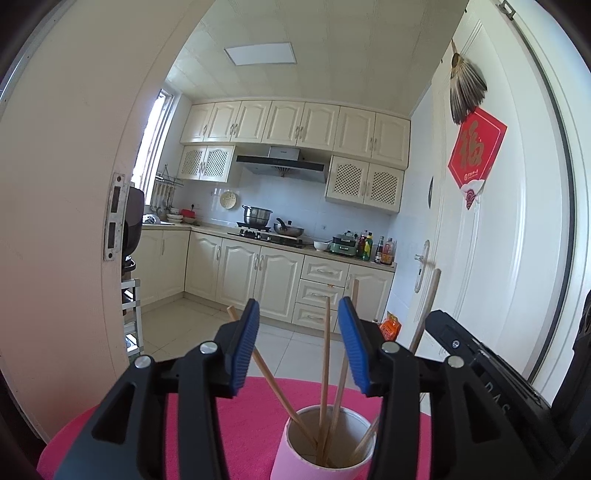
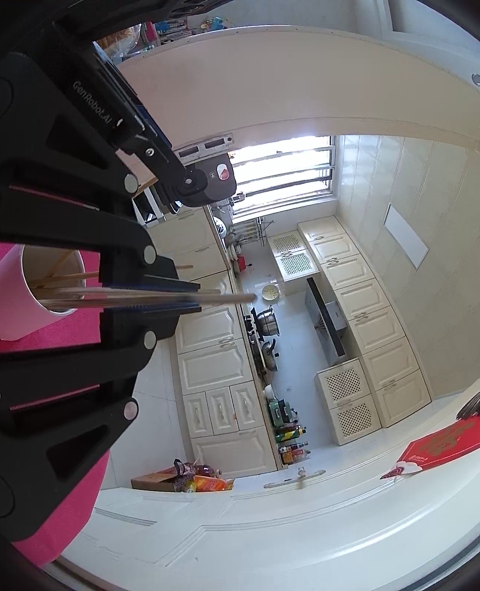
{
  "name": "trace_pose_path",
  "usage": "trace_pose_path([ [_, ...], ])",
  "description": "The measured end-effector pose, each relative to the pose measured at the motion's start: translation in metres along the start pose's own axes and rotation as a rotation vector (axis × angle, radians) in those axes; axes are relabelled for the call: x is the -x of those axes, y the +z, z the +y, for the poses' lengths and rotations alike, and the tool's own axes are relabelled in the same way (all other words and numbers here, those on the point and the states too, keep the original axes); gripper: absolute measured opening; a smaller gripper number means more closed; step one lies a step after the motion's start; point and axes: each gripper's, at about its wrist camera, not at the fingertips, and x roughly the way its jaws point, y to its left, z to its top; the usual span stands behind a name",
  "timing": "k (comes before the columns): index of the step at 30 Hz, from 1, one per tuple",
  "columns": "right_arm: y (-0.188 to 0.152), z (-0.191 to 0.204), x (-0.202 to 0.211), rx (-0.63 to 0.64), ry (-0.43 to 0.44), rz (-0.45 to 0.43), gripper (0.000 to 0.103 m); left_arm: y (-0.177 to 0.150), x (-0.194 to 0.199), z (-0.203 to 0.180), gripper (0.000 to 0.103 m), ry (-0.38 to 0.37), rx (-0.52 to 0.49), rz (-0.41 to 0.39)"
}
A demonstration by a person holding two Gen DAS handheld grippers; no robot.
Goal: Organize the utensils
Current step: 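Open both tools to release the chopsticks into the cup, then grasp a chopstick with the left tool while the right tool grasps another chopstick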
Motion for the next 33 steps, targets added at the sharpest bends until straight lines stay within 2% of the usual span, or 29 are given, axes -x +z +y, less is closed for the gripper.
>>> trace_pose_path([
  [5, 0.005, 0.0, 0.015, 0.003, -0.022, -0.001, 0.007, 0.005, 0.015, -0.003, 0.051, 0.008, -0.016, 0.012],
  [11, 0.011, -0.004, 0.04, 0.01, -0.037, 0.007, 0.007, 0.01, 0.042, -0.006, 0.053, 0.019, -0.046, 0.022],
  [16, 0.007, -0.008, 0.063, 0.017, -0.045, 0.059, 0.007, 0.009, 0.063, -0.004, 0.053, 0.023, -0.058, 0.093],
  [20, -0.001, -0.01, 0.076, 0.029, -0.044, 0.161, 0.007, -0.002, 0.07, 0.001, 0.053, 0.02, -0.075, 0.248],
  [23, -0.011, -0.01, 0.083, 0.046, -0.038, 0.257, 0.009, -0.017, 0.072, 0.007, 0.053, 0.01, -0.065, 0.417],
  [26, -0.025, -0.01, 0.083, 0.056, -0.037, 0.389, 0.028, -0.038, 0.072, 0.016, 0.053, 0.048, -0.069, 0.587],
  [28, -0.036, -0.008, 0.082, 0.083, -0.048, 0.486, 0.046, -0.051, 0.075, 0.022, 0.053, 0.058, -0.063, 0.677],
  [33, -0.063, -0.008, 0.077, 0.09, -0.064, 0.688, 0.046, -0.083, 0.078, 0.033, 0.053, 0.071, -0.045, 0.841],
])
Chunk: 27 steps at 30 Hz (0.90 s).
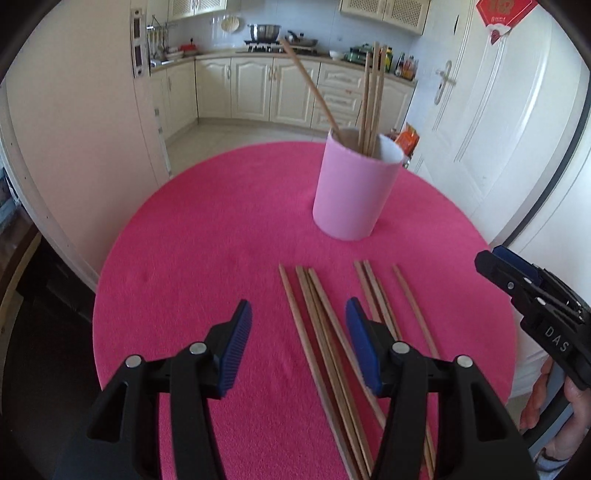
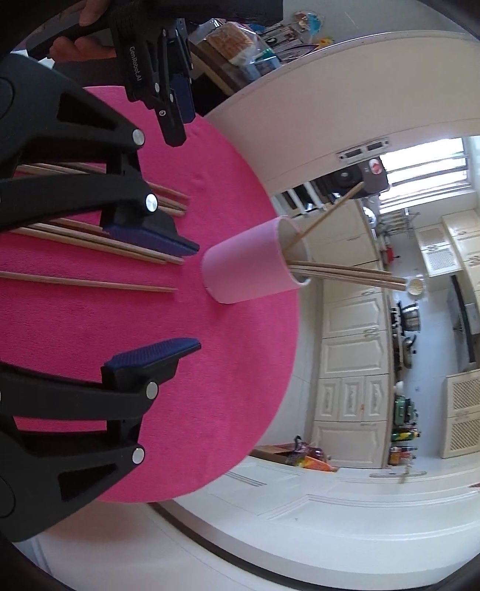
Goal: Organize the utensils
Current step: 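Grasp a chopstick with the left tool while the right tool grasps another chopstick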
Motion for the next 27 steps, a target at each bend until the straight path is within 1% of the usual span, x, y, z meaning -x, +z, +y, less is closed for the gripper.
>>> trace_pose_path([
  [2, -0.007, 0.001, -0.005, 0.0, 0.007, 0.056, 0.046, -0.009, -0.009, 0.002, 0.053, 0.003, 0.003, 0.052],
  [5, -0.019, 0.004, -0.011, 0.011, 0.005, 0.134, 0.046, -0.019, -0.02, 0.005, 0.052, 0.009, 0.012, 0.105],
  [9, -0.027, 0.003, -0.014, 0.014, 0.01, 0.212, 0.046, -0.024, -0.031, 0.002, 0.052, 0.025, 0.035, 0.138],
  [11, -0.029, 0.003, -0.015, 0.017, 0.009, 0.23, 0.046, -0.025, -0.036, 0.002, 0.052, 0.031, 0.032, 0.15],
  [12, -0.031, 0.002, -0.015, 0.016, 0.012, 0.241, 0.046, -0.026, -0.039, 0.001, 0.049, 0.034, 0.028, 0.158],
  [13, -0.031, 0.002, -0.015, 0.015, 0.015, 0.247, 0.046, -0.024, -0.041, -0.001, 0.045, 0.029, 0.03, 0.164],
  [16, -0.032, 0.0, -0.015, 0.017, 0.013, 0.264, 0.045, -0.024, -0.05, -0.002, 0.038, 0.05, 0.032, 0.186],
  [19, -0.032, 0.002, -0.019, 0.02, 0.014, 0.285, 0.046, -0.025, -0.054, -0.004, 0.038, 0.04, 0.034, 0.194],
  [26, -0.033, 0.006, -0.031, 0.041, 0.016, 0.336, 0.045, -0.021, -0.062, -0.017, 0.038, 0.106, -0.025, 0.208],
  [27, -0.033, 0.007, -0.032, 0.047, 0.014, 0.345, 0.043, -0.021, -0.063, -0.019, 0.037, 0.114, -0.035, 0.206],
])
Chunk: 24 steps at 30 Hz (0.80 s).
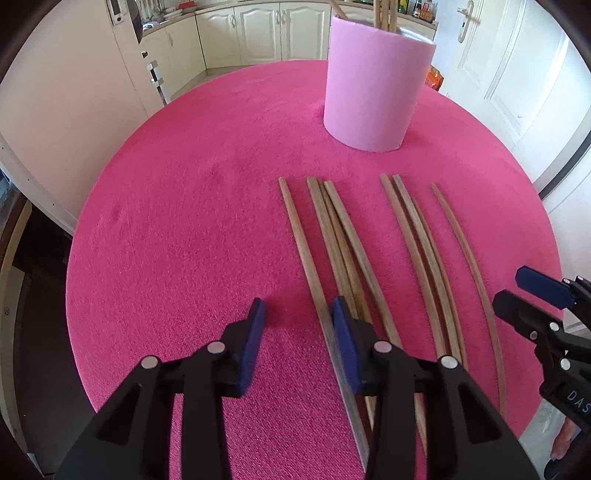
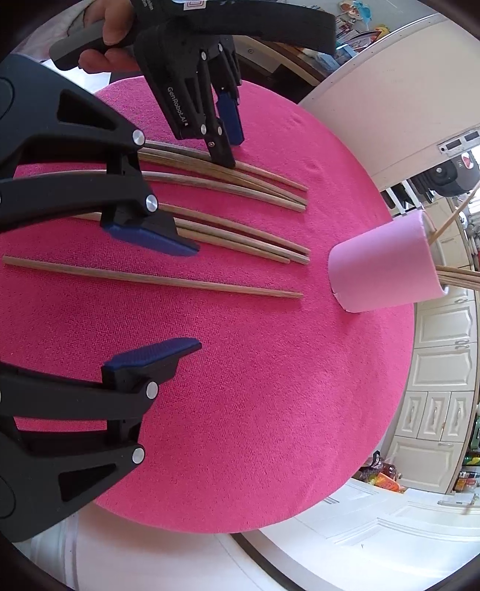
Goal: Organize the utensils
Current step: 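Grasp a chopstick with the left tool while the right tool grasps another chopstick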
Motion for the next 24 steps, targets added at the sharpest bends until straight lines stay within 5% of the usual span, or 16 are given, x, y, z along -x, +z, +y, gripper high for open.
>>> trace_pose_path([
  [2, 0.0, 0.001, -0.003, 0.005, -0.006, 0.013, 0.034, 0.0, 0.0, -0.002, 0.03, 0.001, -0.007, -0.004],
  [7, 0.002, 0.004, -0.006, 0.019, -0.008, 0.028, 0.034, 0.002, 0.002, -0.001, 0.014, -0.023, 0.012, -0.003],
  [16, 0.009, 0.008, -0.023, 0.038, -0.019, 0.066, 0.009, 0.002, 0.01, 0.013, 0.008, -0.077, 0.059, -0.016],
  [24, 0.004, -0.012, -0.008, -0.024, 0.035, -0.017, 0.005, 0.002, 0.036, 0.025, 0.007, -0.134, 0.083, -0.1],
])
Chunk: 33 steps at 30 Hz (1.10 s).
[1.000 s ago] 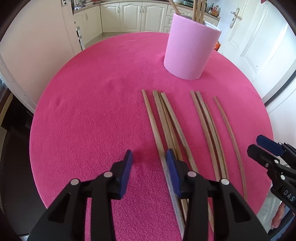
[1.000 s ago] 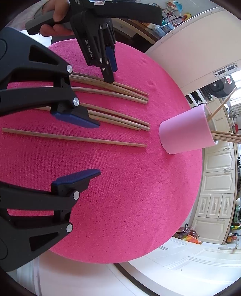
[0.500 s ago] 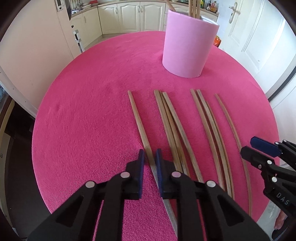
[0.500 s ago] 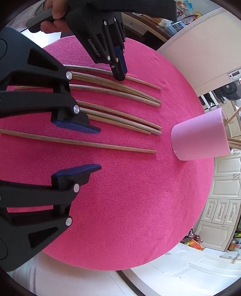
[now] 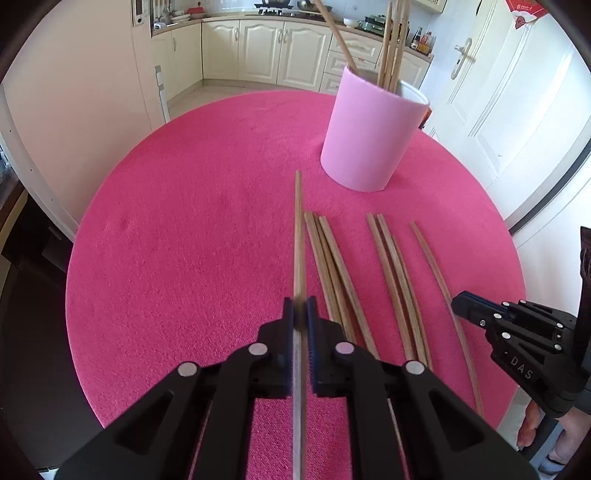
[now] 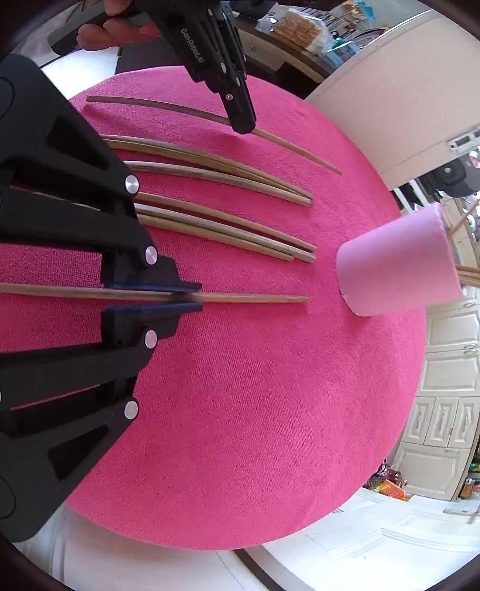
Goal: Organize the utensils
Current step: 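Grasp a chopstick with the left tool while the right tool grasps another chopstick, then lift both held chopsticks upright and lower them into the pink cup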
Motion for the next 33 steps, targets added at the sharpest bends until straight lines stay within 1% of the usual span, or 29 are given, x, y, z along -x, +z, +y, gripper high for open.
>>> trace_pose_path([
  [4, 0.001, -0.011, 0.021, -0.033, 0.045, -0.082, 0.003, 0.001, 0.022, -0.002, 0.007, -0.036, -0.017, -0.08],
  [5, 0.001, -0.013, 0.024, -0.036, 0.051, -0.09, 0.003, 0.002, 0.026, -0.004, 0.007, -0.041, -0.019, -0.097],
  [6, 0.002, -0.014, 0.024, -0.036, 0.06, -0.079, 0.003, 0.003, 0.029, -0.007, 0.007, -0.048, -0.023, -0.107],
  [8, 0.004, -0.015, 0.018, -0.032, 0.075, -0.03, 0.003, 0.005, 0.031, -0.013, 0.007, -0.055, -0.038, -0.101],
  [10, 0.007, -0.011, 0.013, -0.023, 0.054, -0.008, 0.004, 0.007, 0.028, -0.017, 0.007, -0.061, -0.041, -0.082],
  [12, 0.009, -0.008, 0.005, -0.027, 0.055, 0.031, 0.004, 0.01, 0.022, -0.017, 0.007, -0.061, -0.041, -0.066],
  [16, 0.012, 0.002, -0.008, 0.003, 0.029, 0.069, 0.004, 0.011, 0.01, -0.024, 0.007, -0.067, -0.043, -0.045],
  [18, 0.013, 0.006, -0.01, 0.017, 0.005, 0.071, 0.004, 0.01, 0.007, -0.024, 0.007, -0.065, -0.046, -0.038],
  [24, 0.015, 0.013, -0.018, 0.052, -0.022, 0.103, 0.006, 0.011, -0.004, -0.025, 0.007, -0.067, -0.045, -0.027],
  [25, 0.015, 0.014, -0.021, 0.058, -0.028, 0.12, 0.007, 0.011, -0.005, -0.025, 0.007, -0.067, -0.044, -0.026],
  [29, 0.015, 0.019, -0.02, 0.099, -0.065, 0.114, 0.007, 0.013, -0.011, -0.026, 0.007, -0.07, -0.041, -0.018],
  [33, 0.011, 0.024, -0.023, 0.121, -0.076, 0.064, 0.006, 0.014, -0.013, -0.026, 0.007, -0.081, -0.039, -0.015],
])
